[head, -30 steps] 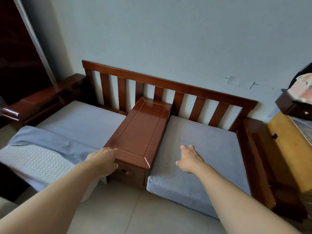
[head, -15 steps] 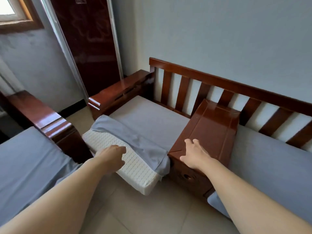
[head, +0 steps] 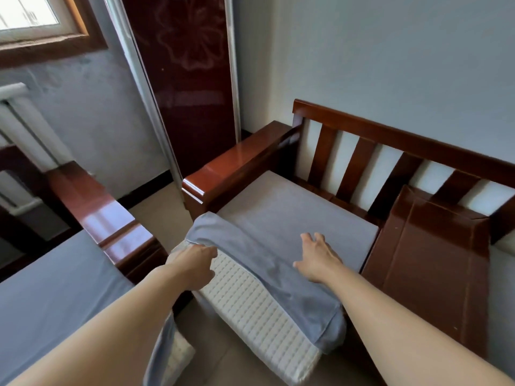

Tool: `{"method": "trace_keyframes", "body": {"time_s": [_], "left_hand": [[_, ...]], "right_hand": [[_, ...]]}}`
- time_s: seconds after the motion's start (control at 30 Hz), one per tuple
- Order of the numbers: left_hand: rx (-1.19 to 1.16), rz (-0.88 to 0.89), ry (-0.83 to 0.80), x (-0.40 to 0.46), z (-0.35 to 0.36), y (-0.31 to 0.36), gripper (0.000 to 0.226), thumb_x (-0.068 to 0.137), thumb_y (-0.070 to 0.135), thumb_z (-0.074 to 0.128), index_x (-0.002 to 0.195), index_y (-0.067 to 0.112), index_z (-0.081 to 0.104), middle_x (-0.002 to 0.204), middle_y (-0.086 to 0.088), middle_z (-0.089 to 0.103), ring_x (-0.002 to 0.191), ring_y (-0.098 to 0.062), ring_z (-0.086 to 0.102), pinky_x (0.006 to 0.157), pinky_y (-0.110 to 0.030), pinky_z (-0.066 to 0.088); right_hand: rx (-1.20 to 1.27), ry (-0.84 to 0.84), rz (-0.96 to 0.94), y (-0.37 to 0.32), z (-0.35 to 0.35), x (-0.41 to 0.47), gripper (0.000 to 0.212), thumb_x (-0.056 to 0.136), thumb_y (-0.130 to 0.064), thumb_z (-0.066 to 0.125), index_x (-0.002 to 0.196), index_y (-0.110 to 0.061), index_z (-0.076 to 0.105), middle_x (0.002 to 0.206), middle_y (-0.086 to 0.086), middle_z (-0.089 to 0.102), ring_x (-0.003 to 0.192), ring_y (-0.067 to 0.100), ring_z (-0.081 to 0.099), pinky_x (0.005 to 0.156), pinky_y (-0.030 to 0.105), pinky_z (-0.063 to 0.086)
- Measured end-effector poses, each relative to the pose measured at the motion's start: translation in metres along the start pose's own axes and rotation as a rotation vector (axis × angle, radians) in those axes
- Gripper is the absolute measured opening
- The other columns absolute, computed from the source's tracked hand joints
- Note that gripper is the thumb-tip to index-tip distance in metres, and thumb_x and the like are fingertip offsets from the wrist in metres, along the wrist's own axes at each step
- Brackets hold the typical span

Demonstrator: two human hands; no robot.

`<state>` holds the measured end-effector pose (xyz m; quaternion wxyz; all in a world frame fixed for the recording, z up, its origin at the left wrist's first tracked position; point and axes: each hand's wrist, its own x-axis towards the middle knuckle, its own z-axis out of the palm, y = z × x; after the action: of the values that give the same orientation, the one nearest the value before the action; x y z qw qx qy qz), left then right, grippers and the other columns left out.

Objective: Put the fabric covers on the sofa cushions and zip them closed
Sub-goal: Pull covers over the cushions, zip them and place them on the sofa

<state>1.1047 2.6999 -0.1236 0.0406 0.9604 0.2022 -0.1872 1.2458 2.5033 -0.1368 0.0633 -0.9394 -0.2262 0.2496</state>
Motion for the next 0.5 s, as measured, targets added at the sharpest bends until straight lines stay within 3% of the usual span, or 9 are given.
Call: {"method": "trace_keyframes", "body": {"time_s": [0.17,0.33,0.5], "left_hand": [[-0.029,0.071,0.019,0.055,-0.021,-0.034,0.045,0.092,0.027,0.051,0.136,0.027,0.040,0.132,0.005,0.052,0.117,-0.016,0.051,0.084,-0.026,0.044],[0.019,0.220,0.031,0.103,-0.047,-0.063,0.047,0.091,0.029,0.053,0.136,0.026,0.041,0.136,0.002,0.048,0.122,-0.020,0.048,0.090,-0.032,0.045],[0.087,0.329,0.004,0.134,-0.070,-0.084,0.046,0.090,0.032,0.054,0.134,0.026,0.040,0.131,0.002,0.050,0.118,-0.018,0.051,0.087,-0.031,0.046]], "right_hand": [[0.011,0.032,0.081,-0.031,-0.015,0.033,0.061,0.091,-0.033,0.056,0.140,-0.014,0.025,0.139,0.014,0.027,0.121,0.031,0.044,0.099,0.041,0.042],[0.080,0.082,0.207,-0.063,-0.021,0.047,0.059,0.091,-0.030,0.056,0.139,-0.015,0.027,0.137,0.012,0.029,0.120,0.030,0.044,0.098,0.041,0.043],[0.149,0.125,0.317,-0.089,-0.018,0.044,0.056,0.091,-0.025,0.055,0.138,-0.014,0.027,0.136,0.013,0.028,0.118,0.030,0.043,0.094,0.039,0.043]]}}
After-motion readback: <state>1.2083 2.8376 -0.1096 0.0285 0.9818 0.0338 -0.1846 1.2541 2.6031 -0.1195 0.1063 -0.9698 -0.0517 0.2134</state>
